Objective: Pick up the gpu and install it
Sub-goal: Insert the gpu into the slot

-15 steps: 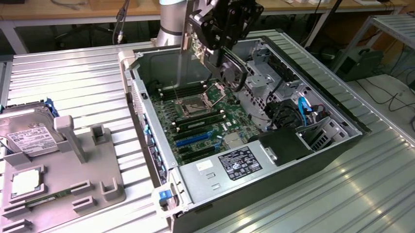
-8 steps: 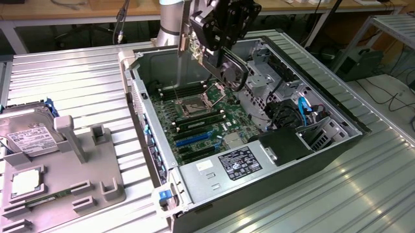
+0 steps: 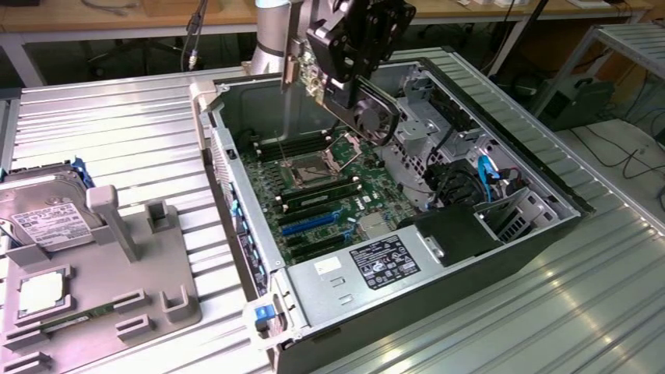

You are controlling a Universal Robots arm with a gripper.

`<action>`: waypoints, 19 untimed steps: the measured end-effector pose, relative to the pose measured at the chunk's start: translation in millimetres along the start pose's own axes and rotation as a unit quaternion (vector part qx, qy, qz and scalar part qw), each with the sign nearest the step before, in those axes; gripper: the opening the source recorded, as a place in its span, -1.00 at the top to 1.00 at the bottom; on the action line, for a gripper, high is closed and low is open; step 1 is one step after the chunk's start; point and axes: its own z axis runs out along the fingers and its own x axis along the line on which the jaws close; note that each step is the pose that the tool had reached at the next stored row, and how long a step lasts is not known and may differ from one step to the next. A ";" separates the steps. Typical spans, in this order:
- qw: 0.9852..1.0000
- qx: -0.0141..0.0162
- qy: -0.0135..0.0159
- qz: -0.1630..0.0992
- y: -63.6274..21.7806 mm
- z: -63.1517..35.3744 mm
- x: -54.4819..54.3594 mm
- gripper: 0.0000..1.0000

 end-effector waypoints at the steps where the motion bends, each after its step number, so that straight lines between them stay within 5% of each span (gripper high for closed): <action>1: 1.000 0.000 0.000 -0.005 0.0 0.0 0.0 0.44; 19: 0.997 -0.001 0.000 -0.083 -0.2 0.3 0.5 0.44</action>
